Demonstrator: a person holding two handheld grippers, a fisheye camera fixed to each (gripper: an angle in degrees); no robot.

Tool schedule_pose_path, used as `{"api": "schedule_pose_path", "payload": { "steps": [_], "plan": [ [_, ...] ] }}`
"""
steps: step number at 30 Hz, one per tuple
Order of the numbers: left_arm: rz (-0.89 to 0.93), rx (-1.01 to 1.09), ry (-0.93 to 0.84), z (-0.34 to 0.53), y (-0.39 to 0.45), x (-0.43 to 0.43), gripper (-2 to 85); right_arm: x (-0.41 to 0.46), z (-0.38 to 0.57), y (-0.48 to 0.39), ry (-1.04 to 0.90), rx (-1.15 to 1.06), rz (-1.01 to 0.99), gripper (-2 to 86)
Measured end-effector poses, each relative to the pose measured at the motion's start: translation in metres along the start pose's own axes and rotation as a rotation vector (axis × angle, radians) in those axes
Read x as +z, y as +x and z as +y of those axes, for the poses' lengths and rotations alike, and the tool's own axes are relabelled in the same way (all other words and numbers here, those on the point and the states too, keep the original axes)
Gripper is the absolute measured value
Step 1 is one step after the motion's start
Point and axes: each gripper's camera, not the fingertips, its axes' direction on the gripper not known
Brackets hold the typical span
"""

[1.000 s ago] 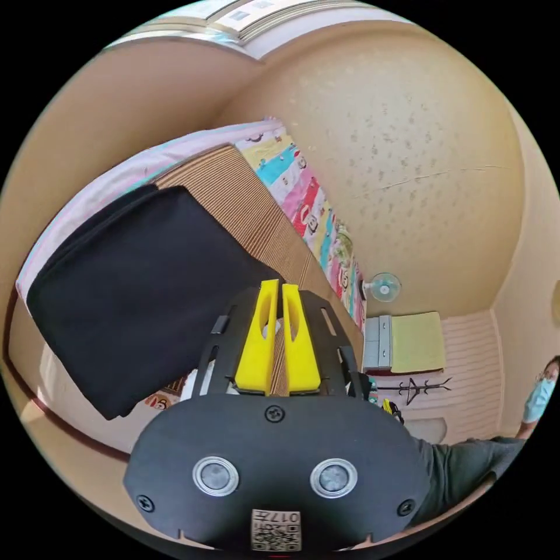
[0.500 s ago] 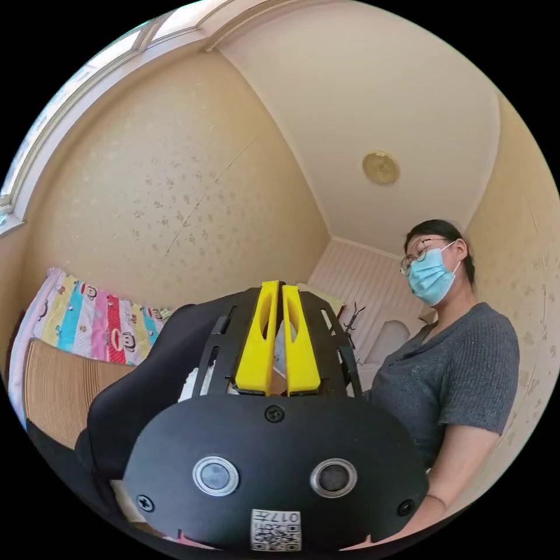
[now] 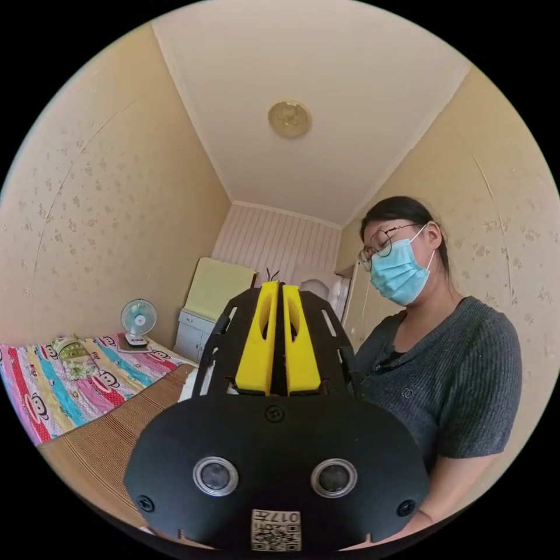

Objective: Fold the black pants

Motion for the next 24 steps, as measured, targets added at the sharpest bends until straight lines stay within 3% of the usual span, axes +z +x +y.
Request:
{"api": "schedule_pose_path", "payload": {
  "steps": [1, 5, 8, 12, 14, 19, 24],
  "plan": [
    [-0.032, -0.033, -0.003, 0.005, -0.004, 0.003, -0.9, -0.01, -0.003, -0.022, 0.028, -0.091, -0.033, 8.9],
    [-0.459, -0.057, -0.149, 0.039, -0.005, 0.018, -0.7, -0.062, -0.027, -0.093, 0.22, -0.385, -0.132, 7.2],
    [-0.65, -0.007, -0.359, 0.077, -0.007, 0.058, -0.5, -0.101, -0.05, -0.111, 0.347, -0.401, -0.107, 5.8],
    [-0.325, -0.034, -0.299, 0.139, -0.021, 0.085, -0.1, -0.122, -0.066, -0.086, 0.48, -0.371, -0.242, 5.4],
    [-0.281, -0.084, -0.308, 0.163, -0.029, 0.099, 0.4, -0.125, -0.075, -0.072, 0.571, -0.397, -0.378, 6.2],
    [-0.406, 0.005, -0.495, 0.214, -0.007, 0.155, 9.9, -0.129, -0.108, -0.053, 0.682, -0.24, -0.391, 7.6],
    [-0.662, 0.283, -0.539, 0.243, 0.041, 0.193, 13.3, -0.131, -0.137, -0.031, 0.727, -0.011, -0.322, 8.2]
  ]
}}
